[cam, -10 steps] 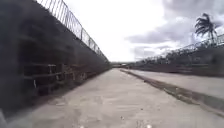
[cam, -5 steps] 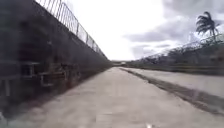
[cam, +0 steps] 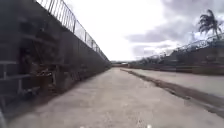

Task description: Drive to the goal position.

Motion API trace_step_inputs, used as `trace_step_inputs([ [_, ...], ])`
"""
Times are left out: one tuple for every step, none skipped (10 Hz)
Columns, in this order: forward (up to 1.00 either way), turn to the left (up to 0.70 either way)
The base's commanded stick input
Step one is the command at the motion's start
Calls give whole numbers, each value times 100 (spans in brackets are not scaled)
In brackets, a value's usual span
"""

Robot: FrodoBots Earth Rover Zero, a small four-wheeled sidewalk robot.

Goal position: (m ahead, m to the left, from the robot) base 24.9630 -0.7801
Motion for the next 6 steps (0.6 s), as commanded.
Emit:
trace_step_inputs([
  [100, 0],
  [100, 0],
  [100, 0],
  [100, 0],
  [100, 0],
  [100, 0],
])
